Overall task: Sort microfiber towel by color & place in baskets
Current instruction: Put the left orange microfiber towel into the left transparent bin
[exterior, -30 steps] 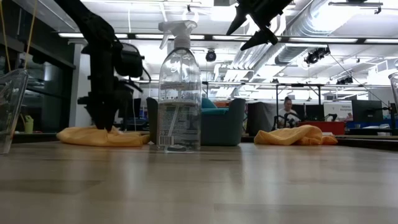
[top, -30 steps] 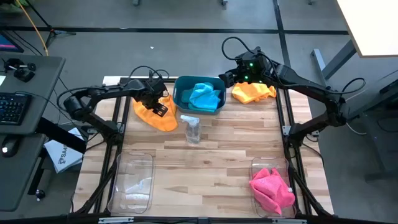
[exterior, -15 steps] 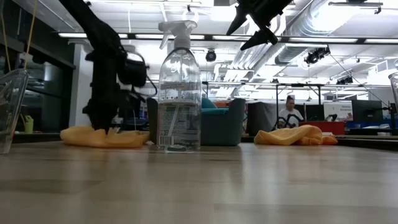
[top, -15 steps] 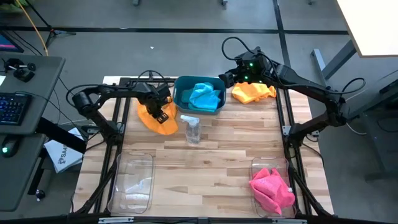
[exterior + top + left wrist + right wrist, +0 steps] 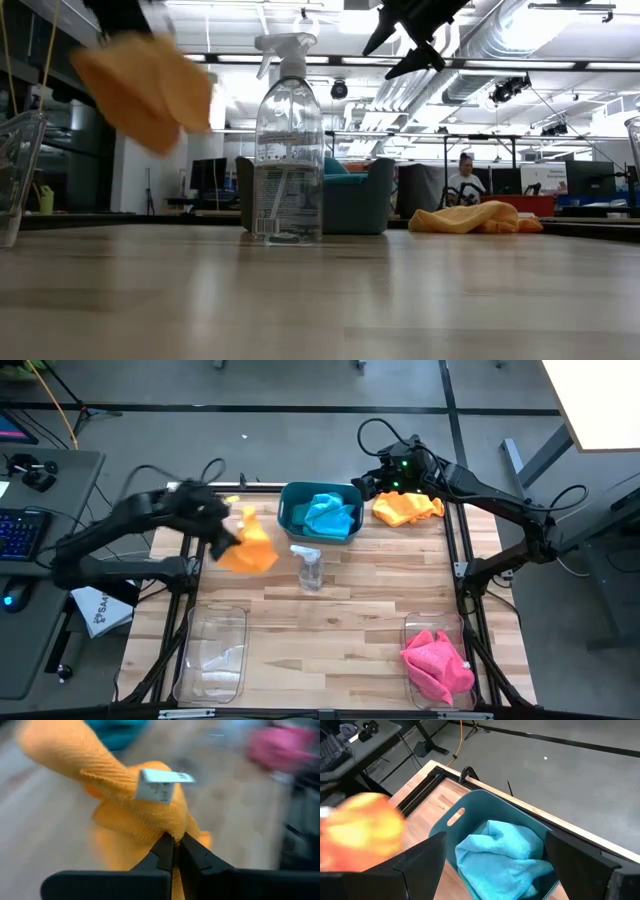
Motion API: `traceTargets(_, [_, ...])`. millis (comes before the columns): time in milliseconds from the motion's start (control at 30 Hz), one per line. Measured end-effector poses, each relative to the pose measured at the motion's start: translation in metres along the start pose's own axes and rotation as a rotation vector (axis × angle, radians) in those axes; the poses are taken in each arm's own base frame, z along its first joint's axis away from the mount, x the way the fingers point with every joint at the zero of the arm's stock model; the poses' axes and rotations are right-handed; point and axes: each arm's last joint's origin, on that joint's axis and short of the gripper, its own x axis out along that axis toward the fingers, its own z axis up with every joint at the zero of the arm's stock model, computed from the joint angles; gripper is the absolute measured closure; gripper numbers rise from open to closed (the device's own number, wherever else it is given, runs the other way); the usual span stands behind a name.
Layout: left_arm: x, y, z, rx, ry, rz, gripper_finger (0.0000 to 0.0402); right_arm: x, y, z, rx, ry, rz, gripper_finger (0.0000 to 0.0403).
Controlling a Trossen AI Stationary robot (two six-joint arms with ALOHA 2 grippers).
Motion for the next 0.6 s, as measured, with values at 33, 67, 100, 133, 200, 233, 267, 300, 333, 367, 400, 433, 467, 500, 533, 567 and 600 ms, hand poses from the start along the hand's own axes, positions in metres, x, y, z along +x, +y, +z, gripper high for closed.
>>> traceTargets(33, [-0.009,-0.009,-0.002,0.025,0.008,-0.051,0.0401,0.000,0.000,0.000,0.000,-0.002,0.000,0.0071])
traceTargets(67, [-0.017,-0.017,-0.004,0.040,0.027,-0.095,0.0401,0.000,-0.001,0.001,-0.005,-0.003,-0.002,0.0071])
traceTargets(100, [-0.023,-0.025,-0.007,0.047,0.062,-0.131,0.0401,0.000,-0.001,0.001,-0.010,-0.003,-0.003,0.0071])
traceTargets(133, [-0.025,-0.032,-0.010,0.049,0.108,-0.164,0.0401,0.000,-0.002,0.001,-0.014,-0.003,-0.005,0.0071])
traceTargets(200, [-0.025,-0.048,-0.015,0.058,0.233,-0.232,0.0401,0.000,-0.003,0.002,-0.012,-0.005,-0.009,0.0071])
traceTargets(233, [-0.023,-0.057,-0.018,0.055,0.302,-0.266,0.0401,0.000,-0.005,0.002,-0.009,-0.007,-0.012,0.0071])
traceTargets(267, [-0.019,-0.067,-0.022,0.055,0.379,-0.302,0.0401,0.000,-0.006,0.003,-0.007,-0.008,-0.016,0.0071])
traceTargets(300, [-0.015,-0.077,-0.027,0.054,0.458,-0.328,0.0401,0.000,-0.007,0.004,-0.005,-0.010,-0.020,0.0071])
traceTargets(333, [-0.011,-0.088,-0.032,0.061,0.533,-0.348,0.0401,0.001,-0.008,0.004,-0.002,-0.011,-0.024,0.0071])
traceTargets(367, [-0.008,-0.099,-0.038,0.073,0.608,-0.362,0.0401,0.001,-0.009,0.005,0.000,-0.012,-0.027,0.0071])
traceTargets(400, [-0.004,-0.110,-0.045,0.084,0.676,-0.367,0.0401,0.001,-0.011,0.005,0.002,-0.014,-0.030,0.0071])
traceTargets(433, [-0.002,-0.119,-0.054,0.093,0.743,-0.359,0.0402,0.001,-0.012,0.006,0.004,-0.015,-0.034,0.0071])
traceTargets(467, [-0.001,-0.128,-0.063,0.106,0.795,-0.347,0.0401,0.001,-0.013,0.006,0.006,-0.016,-0.037,0.0071])
traceTargets(500, [0.000,-0.136,-0.071,0.123,0.832,-0.339,0.0401,0.001,-0.014,0.007,0.007,-0.017,-0.040,0.0071])
traceTargets(533, [0.002,-0.144,-0.078,0.140,0.851,-0.321,0.0401,0.001,-0.015,0.007,0.007,-0.019,-0.043,0.0071])
traceTargets(567, [0.003,-0.149,-0.086,0.152,0.855,-0.288,0.0401,0.001,-0.016,0.008,0.004,-0.020,-0.045,0.0071])
traceTargets(600, [0.005,-0.154,-0.093,0.169,0.847,-0.248,0.0401,0.001,-0.017,0.008,-0.002,-0.020,-0.048,0.0071])
